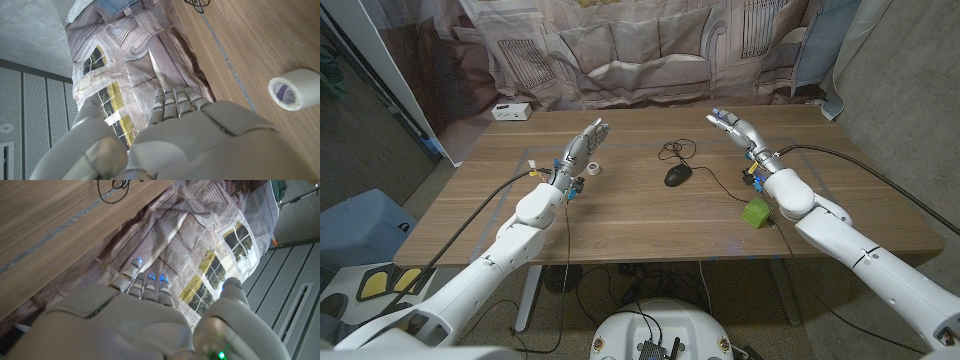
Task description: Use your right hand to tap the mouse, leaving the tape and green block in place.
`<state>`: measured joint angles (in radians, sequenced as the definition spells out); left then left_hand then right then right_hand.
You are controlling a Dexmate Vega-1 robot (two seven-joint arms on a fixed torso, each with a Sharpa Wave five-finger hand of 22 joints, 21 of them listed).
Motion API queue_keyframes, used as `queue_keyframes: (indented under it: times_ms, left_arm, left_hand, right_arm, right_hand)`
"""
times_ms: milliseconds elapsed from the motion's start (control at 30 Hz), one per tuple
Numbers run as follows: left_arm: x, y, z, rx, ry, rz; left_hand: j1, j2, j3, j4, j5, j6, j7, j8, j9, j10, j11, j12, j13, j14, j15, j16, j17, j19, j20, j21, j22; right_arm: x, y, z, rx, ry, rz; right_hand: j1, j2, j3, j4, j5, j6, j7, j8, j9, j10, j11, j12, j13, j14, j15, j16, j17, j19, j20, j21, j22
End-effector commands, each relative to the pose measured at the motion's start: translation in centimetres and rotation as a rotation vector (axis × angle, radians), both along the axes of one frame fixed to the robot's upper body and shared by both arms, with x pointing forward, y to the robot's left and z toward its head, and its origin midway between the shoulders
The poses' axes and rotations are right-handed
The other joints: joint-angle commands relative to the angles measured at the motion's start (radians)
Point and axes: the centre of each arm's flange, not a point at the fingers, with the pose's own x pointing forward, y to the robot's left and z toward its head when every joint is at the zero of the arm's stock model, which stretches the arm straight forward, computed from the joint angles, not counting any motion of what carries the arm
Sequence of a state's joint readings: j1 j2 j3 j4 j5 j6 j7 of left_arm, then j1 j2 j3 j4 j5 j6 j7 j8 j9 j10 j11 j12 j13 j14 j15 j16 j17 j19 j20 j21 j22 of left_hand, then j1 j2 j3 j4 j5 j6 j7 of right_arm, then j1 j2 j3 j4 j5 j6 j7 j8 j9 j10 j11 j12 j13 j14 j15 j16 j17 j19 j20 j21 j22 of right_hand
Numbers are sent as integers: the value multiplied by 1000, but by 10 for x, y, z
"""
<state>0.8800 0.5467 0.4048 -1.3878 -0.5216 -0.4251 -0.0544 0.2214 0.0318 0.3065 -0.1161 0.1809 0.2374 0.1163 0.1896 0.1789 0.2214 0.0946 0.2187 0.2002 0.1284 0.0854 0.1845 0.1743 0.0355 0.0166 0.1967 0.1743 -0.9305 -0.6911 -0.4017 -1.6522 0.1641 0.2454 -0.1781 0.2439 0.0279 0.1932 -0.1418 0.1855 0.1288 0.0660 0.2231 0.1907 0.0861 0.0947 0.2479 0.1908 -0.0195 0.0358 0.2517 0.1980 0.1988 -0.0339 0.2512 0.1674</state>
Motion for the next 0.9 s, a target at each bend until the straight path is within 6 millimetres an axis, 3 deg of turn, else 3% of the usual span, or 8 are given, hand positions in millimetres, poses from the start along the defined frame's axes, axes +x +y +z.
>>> queue_keyframes:
  times_ms: [33,667,900]
  left_arm:
    - [9,-6,9,24,-1,-18]
    - [2,-7,15,29,-19,-10]
    - [-3,-2,16,20,-20,-6]
  left_hand:
    - [-2,6,0,-4,1,1,-1,1,3,4,4,-1,2,0,-1,2,3,1,7,3,3]
    - [-4,6,-1,-5,1,2,-2,1,3,4,3,-1,2,1,-2,2,3,-3,10,1,3]
    - [-5,6,-1,-5,1,3,-2,1,3,4,2,-1,2,1,-4,2,3,-6,11,-1,3]
  right_arm:
    - [8,-22,-8,155,21,113]
    - [26,-45,-21,273,118,279]
    - [36,-53,-29,312,170,342]
  right_hand:
    - [-3,-9,-2,1,5,13,2,7,0,7,4,5,1,8,1,4,1,10,1,-3,2]
    - [-18,-22,-14,7,5,9,8,-3,0,4,15,-6,1,11,1,-3,4,27,-5,-9,2]
    - [-33,-34,-24,12,6,43,17,5,-1,11,20,-9,1,7,4,-9,6,23,-3,-19,2]
